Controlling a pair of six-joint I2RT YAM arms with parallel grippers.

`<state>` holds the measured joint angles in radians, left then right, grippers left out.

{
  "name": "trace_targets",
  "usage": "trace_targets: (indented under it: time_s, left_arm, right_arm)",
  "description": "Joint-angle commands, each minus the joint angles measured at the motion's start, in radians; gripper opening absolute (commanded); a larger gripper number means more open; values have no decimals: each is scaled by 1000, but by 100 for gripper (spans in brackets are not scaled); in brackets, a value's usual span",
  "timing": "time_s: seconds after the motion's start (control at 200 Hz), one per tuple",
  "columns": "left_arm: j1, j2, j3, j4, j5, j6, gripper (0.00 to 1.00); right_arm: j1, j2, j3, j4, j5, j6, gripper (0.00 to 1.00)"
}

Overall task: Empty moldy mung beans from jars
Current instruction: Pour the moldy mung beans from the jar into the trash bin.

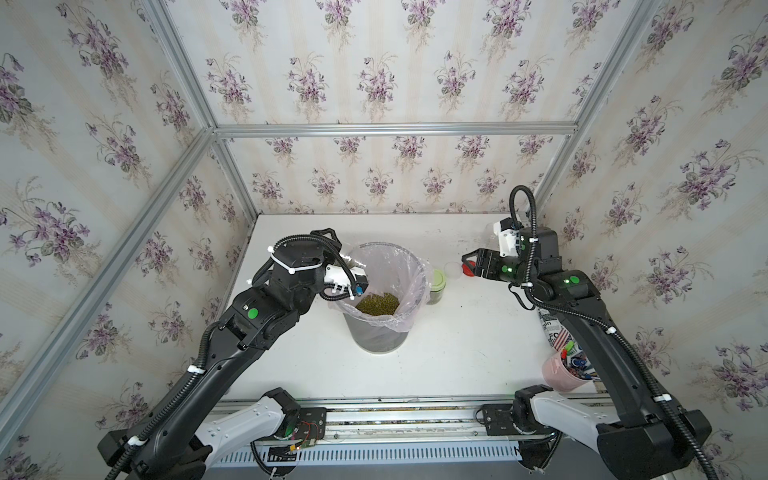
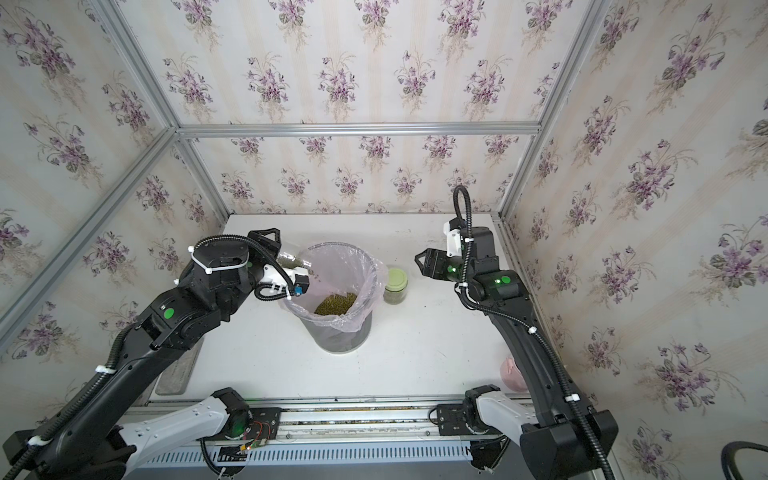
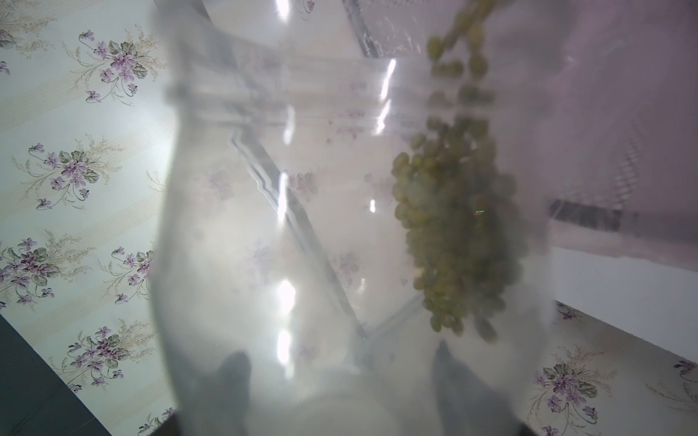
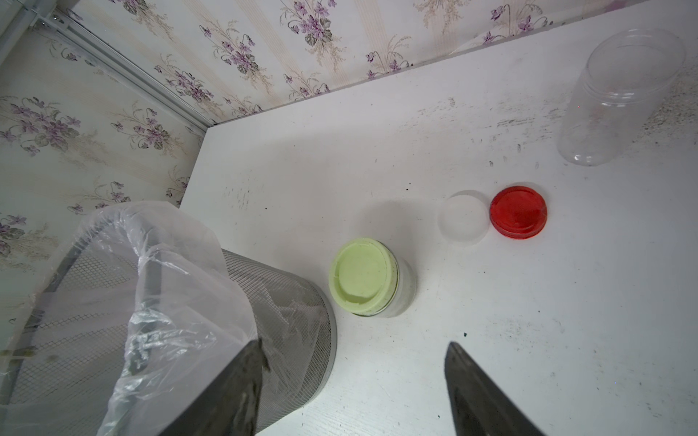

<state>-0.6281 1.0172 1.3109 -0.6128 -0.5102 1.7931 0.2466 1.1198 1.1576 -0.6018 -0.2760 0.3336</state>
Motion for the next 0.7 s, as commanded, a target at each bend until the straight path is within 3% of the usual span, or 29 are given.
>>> trace_targets:
  time_s: [0.0,0.694]
  left_arm:
    - [1,0,2,32,10,80,46]
    - [1,7,4,33,15,85,46]
  right_arm:
    - [0,2,5,33,3,-2,73]
    - [0,-3,10,29,13,-5,73]
